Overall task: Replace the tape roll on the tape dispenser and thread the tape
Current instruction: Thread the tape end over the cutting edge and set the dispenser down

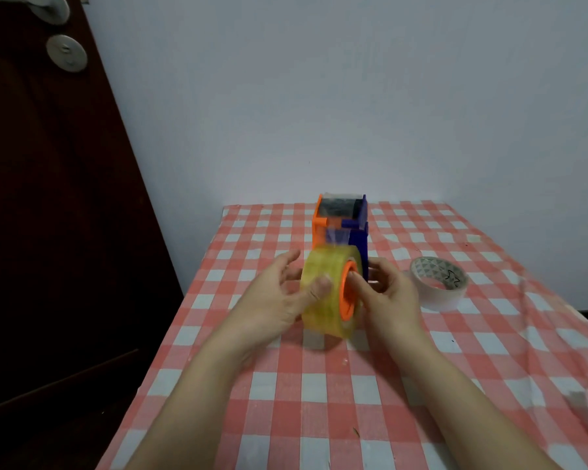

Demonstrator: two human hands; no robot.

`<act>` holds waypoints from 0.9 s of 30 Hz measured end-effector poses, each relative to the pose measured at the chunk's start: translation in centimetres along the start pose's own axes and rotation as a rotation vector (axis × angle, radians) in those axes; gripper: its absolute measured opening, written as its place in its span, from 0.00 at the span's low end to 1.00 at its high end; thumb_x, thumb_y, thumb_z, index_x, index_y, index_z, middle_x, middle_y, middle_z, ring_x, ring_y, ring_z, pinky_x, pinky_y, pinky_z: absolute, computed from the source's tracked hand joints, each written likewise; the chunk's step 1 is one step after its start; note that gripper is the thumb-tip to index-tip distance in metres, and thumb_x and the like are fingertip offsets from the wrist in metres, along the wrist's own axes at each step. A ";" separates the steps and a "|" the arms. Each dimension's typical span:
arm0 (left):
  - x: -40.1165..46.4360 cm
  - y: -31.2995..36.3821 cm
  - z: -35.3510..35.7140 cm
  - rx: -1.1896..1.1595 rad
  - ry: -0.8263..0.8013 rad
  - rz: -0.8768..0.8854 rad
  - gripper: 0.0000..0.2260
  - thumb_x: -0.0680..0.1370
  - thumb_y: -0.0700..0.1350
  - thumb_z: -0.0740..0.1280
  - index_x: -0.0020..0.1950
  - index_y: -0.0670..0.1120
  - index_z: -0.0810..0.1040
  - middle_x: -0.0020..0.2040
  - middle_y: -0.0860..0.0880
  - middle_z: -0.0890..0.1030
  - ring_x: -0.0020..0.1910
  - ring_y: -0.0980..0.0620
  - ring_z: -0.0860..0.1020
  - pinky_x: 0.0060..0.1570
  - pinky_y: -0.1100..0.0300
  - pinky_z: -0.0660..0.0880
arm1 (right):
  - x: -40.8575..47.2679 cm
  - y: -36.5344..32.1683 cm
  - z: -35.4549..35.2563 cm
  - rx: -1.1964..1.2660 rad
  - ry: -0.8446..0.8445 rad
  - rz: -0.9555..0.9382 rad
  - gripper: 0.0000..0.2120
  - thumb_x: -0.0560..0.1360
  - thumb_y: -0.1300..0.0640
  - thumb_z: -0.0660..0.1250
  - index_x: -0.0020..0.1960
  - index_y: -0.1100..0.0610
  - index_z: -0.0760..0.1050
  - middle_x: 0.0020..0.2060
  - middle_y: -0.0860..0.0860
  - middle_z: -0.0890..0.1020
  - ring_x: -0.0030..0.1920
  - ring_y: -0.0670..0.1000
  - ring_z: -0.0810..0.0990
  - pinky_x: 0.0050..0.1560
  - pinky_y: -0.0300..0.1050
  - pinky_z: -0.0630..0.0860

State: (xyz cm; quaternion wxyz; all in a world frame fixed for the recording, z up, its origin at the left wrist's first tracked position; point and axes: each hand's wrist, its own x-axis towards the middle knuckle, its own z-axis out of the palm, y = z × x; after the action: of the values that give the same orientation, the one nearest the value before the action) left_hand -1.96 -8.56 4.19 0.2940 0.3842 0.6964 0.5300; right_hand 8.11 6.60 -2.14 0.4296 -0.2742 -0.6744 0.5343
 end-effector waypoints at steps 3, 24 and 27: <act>0.1 -1.1 1.6 -0.017 0.042 0.003 0.42 0.61 0.61 0.83 0.71 0.59 0.69 0.66 0.57 0.80 0.61 0.54 0.82 0.61 0.49 0.81 | 0.1 -0.4 -0.4 -0.062 0.132 0.003 0.09 0.73 0.53 0.74 0.50 0.52 0.78 0.42 0.45 0.83 0.43 0.47 0.82 0.41 0.40 0.78; 1.9 -3.0 5.9 -0.351 0.492 -0.109 0.24 0.69 0.50 0.80 0.61 0.51 0.76 0.55 0.49 0.85 0.52 0.49 0.85 0.52 0.45 0.84 | 1.2 -0.4 -4.3 -0.596 0.456 -0.125 0.13 0.75 0.59 0.65 0.59 0.56 0.77 0.59 0.58 0.75 0.63 0.59 0.68 0.58 0.41 0.59; 2.5 -3.0 6.9 -0.501 0.467 -0.157 0.30 0.64 0.54 0.78 0.64 0.48 0.76 0.57 0.47 0.85 0.54 0.47 0.85 0.56 0.44 0.82 | 0.6 -0.9 -4.0 -0.434 0.269 -0.249 0.10 0.78 0.57 0.66 0.58 0.55 0.78 0.51 0.51 0.81 0.48 0.48 0.79 0.46 0.35 0.74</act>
State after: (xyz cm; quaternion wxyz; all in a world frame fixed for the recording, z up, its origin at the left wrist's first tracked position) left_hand 1.67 -3.30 -0.50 0.2517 0.1142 0.6207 0.7337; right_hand 11.38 8.72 -0.87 0.5088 -0.3430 -0.7385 0.2795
